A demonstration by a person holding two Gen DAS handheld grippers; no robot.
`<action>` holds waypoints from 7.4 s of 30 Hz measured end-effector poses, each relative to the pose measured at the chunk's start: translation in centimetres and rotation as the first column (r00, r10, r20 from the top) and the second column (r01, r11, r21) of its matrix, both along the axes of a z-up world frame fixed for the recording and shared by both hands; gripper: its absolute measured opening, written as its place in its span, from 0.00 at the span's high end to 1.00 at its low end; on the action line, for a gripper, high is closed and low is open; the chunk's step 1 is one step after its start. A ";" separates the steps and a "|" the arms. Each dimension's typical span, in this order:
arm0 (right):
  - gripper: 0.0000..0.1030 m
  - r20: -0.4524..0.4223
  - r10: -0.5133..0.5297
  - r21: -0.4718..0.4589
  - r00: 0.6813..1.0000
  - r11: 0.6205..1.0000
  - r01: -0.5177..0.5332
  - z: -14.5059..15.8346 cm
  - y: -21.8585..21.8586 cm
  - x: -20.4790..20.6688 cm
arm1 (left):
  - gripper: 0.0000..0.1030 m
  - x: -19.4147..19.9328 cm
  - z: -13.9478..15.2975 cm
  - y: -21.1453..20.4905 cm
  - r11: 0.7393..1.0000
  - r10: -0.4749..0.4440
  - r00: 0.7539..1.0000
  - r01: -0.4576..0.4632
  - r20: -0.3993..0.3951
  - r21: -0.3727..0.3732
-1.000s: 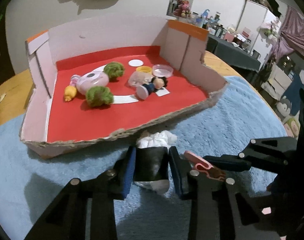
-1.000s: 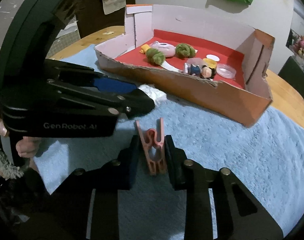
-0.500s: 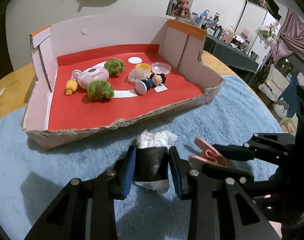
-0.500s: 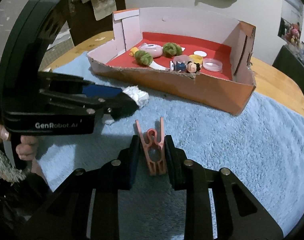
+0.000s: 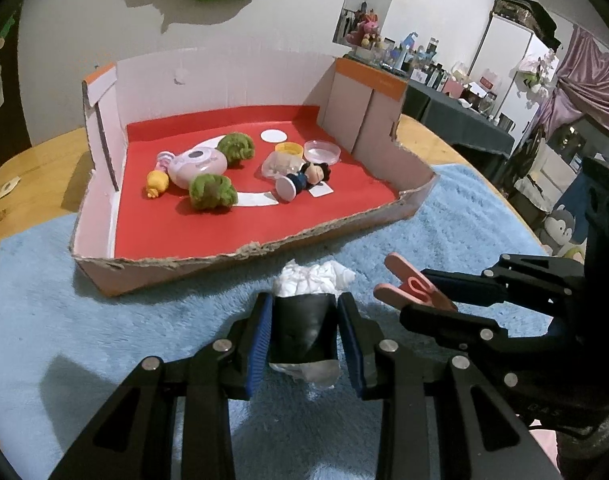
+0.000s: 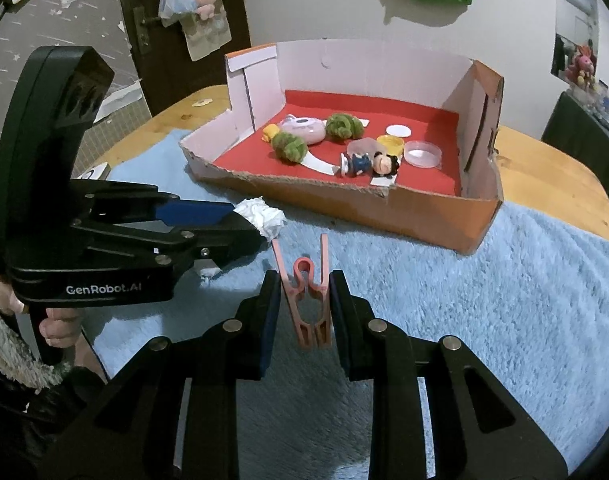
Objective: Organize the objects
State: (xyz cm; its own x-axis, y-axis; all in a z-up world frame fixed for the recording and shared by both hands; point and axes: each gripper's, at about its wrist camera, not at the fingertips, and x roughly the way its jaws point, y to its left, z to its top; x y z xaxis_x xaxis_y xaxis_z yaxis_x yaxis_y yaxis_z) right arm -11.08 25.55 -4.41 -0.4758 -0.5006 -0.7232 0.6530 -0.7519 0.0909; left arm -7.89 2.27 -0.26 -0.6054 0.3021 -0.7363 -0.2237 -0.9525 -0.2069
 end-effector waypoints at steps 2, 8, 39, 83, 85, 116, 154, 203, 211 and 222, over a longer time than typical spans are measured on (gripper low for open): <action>0.77 -0.005 0.002 -0.004 1.000 1.000 -0.002 0.3 -0.1 0.1 | 0.66 0.1 0.2 -0.1 1.000 0.000 1.000 0.000 -0.004 0.005; 0.77 -0.016 0.004 -0.018 1.000 1.000 -0.004 1.1 -0.2 0.2 | 0.66 0.4 1.1 -0.2 1.000 0.000 1.000 0.000 -0.025 0.006; 0.77 -0.009 -0.003 -0.074 1.000 0.997 0.002 4.1 -0.6 -2.5 | 0.66 -1.3 4.6 -1.7 0.999 0.041 0.993 -0.043 -0.110 -0.018; 0.77 0.150 -0.030 0.089 0.988 0.996 0.017 0.0 -4.1 -11.7 | 0.66 -9.2 -0.1 -3.1 0.992 0.061 0.997 -0.056 0.037 -0.109; 0.77 0.135 -0.040 0.094 0.990 0.995 0.027 0.0 -4.1 -11.8 | 0.66 -9.3 -0.2 -3.1 0.992 0.069 0.997 -0.065 0.030 -0.110; 0.76 0.122 -0.038 0.048 0.992 0.998 0.033 -0.2 -4.1 -11.8 | 0.58 -9.3 -0.6 -3.7 0.988 0.124 0.992 -0.123 0.009 -0.094; 0.28 0.041 -0.074 -0.036 0.996 0.996 0.076 2.2 -1.9 -8.0 | 0.18 -4.9 1.4 -4.7 0.967 0.223 0.971 -0.232 -0.085 -0.105; 0.17 -0.009 -0.275 -0.057 0.961 0.960 0.274 -1.3 2.9 1.5 | 0.00 4.2 -2.2 -2.6 0.947 0.287 0.955 -0.295 -0.077 -0.130; 0.17 0.006 -0.285 -0.065 0.958 0.956 0.285 -2.4 3.3 1.7 | 0.00 4.8 -3.2 -2.9 0.935 0.314 0.945 -0.324 -0.088 -0.144; 0.14 -0.023 -0.285 -0.071 0.958 0.957 0.283 -3.0 3.2 2.2 | 0.00 4.6 -3.3 -2.9 0.934 0.317 0.946 -0.324 -0.067 -0.149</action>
